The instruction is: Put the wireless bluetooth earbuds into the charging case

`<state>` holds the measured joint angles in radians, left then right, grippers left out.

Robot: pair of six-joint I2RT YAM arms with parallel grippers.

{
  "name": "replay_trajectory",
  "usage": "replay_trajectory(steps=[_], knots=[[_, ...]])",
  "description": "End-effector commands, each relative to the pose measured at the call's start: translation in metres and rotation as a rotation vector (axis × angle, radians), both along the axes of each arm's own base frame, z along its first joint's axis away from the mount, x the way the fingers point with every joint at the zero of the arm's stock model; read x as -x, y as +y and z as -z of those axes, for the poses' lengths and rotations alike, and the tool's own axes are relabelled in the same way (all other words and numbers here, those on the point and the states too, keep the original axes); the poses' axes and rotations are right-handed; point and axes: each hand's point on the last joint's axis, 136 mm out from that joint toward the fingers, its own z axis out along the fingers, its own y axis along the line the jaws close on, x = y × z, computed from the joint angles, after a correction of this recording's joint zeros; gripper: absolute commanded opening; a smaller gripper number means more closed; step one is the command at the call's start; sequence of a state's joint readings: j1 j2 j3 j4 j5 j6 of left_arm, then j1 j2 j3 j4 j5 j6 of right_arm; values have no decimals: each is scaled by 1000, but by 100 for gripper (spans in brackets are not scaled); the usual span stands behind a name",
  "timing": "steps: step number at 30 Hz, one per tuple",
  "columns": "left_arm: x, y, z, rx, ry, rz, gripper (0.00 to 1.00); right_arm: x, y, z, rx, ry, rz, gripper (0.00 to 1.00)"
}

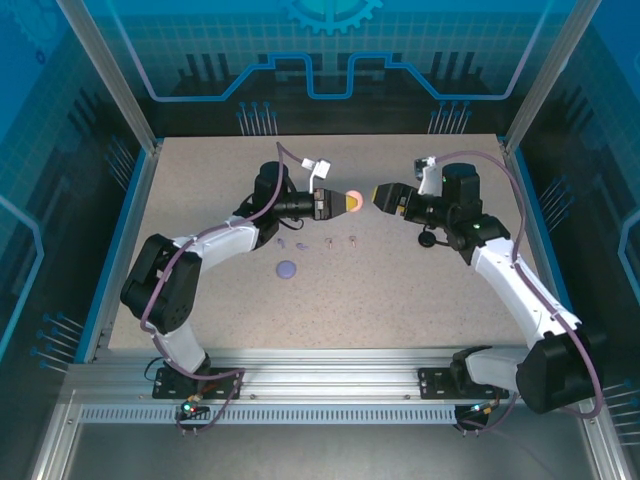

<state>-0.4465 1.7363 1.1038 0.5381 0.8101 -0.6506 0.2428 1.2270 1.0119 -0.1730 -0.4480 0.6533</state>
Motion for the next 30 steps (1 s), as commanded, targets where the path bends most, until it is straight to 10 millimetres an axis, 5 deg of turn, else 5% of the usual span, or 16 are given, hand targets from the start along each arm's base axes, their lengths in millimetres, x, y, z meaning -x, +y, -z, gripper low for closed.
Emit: replay_trajectory(steps=[1,14,24,30], knots=[[-1,1,-23,17,-65,25,0,2,15,-3,-6,-45,-81,78],[1,1,-32,30,-78,35,0,-15,33,22,14,13,-96,72],[13,4,-42,40,-100,57,0,-38,-17,71,2,129,81,64],[14,5,-40,35,-98,51,0,-24,-10,50,-39,97,20,64]])
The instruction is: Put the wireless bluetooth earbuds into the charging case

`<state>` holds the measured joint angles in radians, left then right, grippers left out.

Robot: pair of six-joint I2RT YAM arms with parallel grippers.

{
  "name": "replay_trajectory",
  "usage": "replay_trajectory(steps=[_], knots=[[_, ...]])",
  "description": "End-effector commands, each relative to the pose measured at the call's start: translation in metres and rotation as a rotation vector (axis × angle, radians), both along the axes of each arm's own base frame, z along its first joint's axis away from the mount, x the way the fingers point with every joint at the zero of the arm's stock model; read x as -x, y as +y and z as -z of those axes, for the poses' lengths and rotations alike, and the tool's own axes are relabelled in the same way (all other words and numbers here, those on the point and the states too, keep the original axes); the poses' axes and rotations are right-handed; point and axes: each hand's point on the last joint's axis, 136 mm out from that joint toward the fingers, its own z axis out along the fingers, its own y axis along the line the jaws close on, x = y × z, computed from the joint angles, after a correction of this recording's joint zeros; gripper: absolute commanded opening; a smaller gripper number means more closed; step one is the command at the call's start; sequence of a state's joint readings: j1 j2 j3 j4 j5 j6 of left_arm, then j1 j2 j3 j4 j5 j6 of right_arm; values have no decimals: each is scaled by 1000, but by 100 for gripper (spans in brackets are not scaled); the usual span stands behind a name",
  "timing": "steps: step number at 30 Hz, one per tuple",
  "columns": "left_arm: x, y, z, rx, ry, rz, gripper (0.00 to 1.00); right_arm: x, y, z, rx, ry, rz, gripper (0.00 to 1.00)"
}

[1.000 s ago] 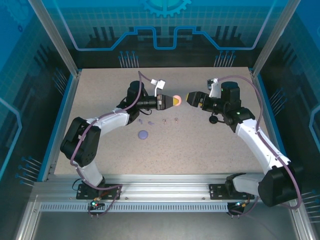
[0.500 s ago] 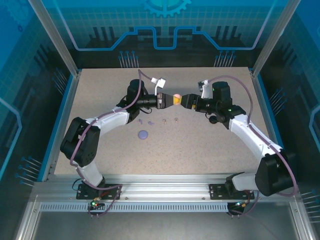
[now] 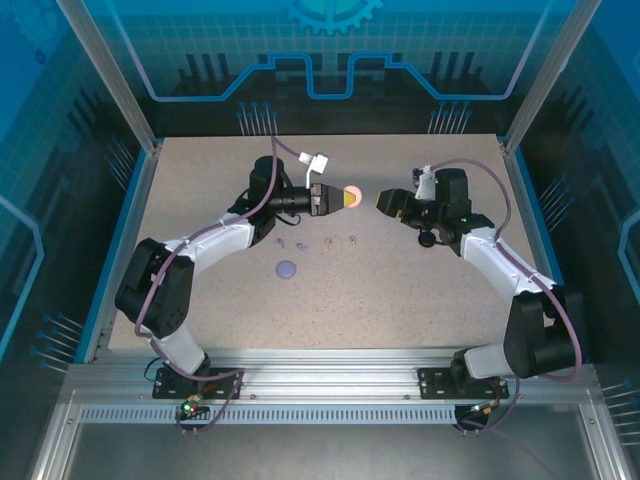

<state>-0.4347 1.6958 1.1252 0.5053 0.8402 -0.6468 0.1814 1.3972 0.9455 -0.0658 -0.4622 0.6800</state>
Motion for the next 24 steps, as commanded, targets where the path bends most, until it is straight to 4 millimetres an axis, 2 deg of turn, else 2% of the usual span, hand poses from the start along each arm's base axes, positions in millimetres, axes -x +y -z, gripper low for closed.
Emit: replay_trajectory(steps=[1,5,8,14,19,24], knots=[[8,0,-18,18,-69,30,0,12,8,-29,-56,-68,-54,64],[7,-1,-15,16,-63,31,0,24,20,-59,-74,-135,-102,65],[6,-1,-14,13,-63,31,0,27,31,-74,-72,-163,-125,65],[5,-2,-17,13,-67,29,0,28,52,-87,-86,-187,-164,65],[6,-3,-19,15,-69,34,0,22,60,-80,-77,-170,-165,64],[11,-1,-26,21,-82,40,0,8,51,-49,-37,-109,-110,60]])
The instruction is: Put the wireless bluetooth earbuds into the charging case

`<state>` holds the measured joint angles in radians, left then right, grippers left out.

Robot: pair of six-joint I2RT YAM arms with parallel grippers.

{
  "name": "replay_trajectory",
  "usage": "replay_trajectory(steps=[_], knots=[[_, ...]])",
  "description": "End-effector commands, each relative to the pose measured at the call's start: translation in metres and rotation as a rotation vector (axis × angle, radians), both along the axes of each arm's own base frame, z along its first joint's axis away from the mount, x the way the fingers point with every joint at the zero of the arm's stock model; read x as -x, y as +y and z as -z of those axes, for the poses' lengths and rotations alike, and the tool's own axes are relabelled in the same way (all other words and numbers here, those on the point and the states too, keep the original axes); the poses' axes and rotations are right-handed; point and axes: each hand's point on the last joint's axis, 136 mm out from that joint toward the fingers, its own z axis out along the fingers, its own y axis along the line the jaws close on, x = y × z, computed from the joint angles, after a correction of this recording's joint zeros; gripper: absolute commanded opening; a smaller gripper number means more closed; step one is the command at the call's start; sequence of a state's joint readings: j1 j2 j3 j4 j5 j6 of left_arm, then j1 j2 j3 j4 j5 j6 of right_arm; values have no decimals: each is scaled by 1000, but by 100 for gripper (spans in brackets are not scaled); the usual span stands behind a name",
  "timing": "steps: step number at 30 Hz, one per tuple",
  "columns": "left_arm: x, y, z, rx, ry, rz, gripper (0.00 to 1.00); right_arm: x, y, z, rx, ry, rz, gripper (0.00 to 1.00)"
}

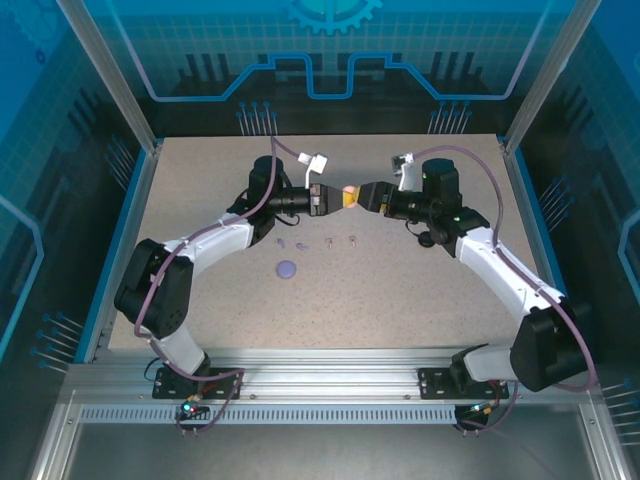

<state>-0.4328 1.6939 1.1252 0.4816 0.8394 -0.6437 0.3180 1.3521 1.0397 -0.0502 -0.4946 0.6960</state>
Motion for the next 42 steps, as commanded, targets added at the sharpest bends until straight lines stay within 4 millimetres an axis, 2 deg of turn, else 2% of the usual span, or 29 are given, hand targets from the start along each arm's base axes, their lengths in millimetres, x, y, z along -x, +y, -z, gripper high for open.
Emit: replay_trajectory(steps=[1,5,9,16,21,23,28,31,35,42], knots=[[12,-2,-31,34,-103,44,0,-14,-11,21,26,41,64,59],[16,-1,-38,37,-118,49,0,-19,-25,36,16,73,108,58],[19,-1,-39,38,-122,54,0,-18,-24,39,9,80,102,58],[17,0,-37,33,-121,41,0,-16,-21,26,-3,57,84,58],[14,0,-31,24,-114,31,0,-8,-30,10,-4,41,120,58],[12,0,-28,17,-117,18,0,-5,-34,1,-20,64,158,62],[2,4,-23,1,-138,-46,0,-3,-39,-14,-91,202,325,80],[-1,4,-22,-3,-151,-66,0,-4,-30,-20,-149,275,391,84],[-3,4,-24,-9,-173,-82,0,-5,-13,-17,-223,377,454,85],[2,-3,-24,-46,-221,-87,0,-14,19,-19,-281,418,458,85]])
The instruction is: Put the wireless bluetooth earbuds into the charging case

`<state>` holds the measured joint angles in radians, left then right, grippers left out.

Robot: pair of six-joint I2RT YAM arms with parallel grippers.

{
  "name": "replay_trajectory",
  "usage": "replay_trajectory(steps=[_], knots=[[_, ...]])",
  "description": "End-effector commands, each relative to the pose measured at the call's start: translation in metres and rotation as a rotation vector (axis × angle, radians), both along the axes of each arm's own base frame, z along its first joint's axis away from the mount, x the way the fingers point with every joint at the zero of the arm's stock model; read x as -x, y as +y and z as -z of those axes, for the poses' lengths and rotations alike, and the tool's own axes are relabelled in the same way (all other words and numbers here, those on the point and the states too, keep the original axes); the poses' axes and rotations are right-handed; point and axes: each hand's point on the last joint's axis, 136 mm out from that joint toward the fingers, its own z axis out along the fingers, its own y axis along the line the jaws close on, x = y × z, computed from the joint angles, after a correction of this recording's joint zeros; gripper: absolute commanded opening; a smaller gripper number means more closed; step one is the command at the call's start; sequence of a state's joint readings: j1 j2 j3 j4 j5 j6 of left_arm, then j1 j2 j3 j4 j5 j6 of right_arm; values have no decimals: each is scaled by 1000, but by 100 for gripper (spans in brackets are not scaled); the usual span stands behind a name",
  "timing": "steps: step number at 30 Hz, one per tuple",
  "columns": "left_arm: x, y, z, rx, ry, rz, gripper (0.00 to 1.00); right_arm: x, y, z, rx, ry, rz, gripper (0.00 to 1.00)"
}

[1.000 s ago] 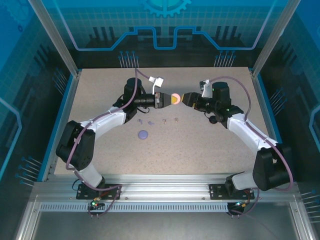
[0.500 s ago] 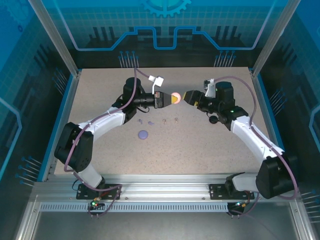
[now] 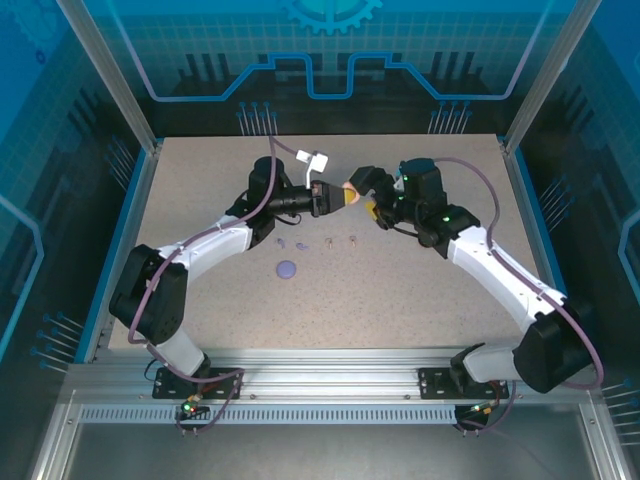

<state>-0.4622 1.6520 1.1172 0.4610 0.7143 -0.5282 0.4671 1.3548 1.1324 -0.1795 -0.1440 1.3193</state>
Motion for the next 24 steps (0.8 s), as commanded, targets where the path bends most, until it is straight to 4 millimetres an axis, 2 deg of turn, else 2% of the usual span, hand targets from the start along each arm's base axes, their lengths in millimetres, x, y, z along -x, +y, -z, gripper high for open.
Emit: replay_trajectory(steps=[1,5,8,10,16,24], knots=[[7,-2,-16,-9,-96,-4,0,-10,14,-15,-58,13,48,85],[8,-2,-18,-15,-119,-12,0,-13,24,-16,-70,17,47,80],[9,-1,-19,-13,-129,-20,0,-14,27,-16,-70,16,47,72],[10,-1,-19,-12,-134,-20,0,-14,25,-14,-66,20,55,66],[11,1,-18,-15,-142,-25,0,-12,17,-16,-56,6,81,58],[10,1,-17,-18,-142,-33,0,-13,16,-19,-63,1,76,43]])
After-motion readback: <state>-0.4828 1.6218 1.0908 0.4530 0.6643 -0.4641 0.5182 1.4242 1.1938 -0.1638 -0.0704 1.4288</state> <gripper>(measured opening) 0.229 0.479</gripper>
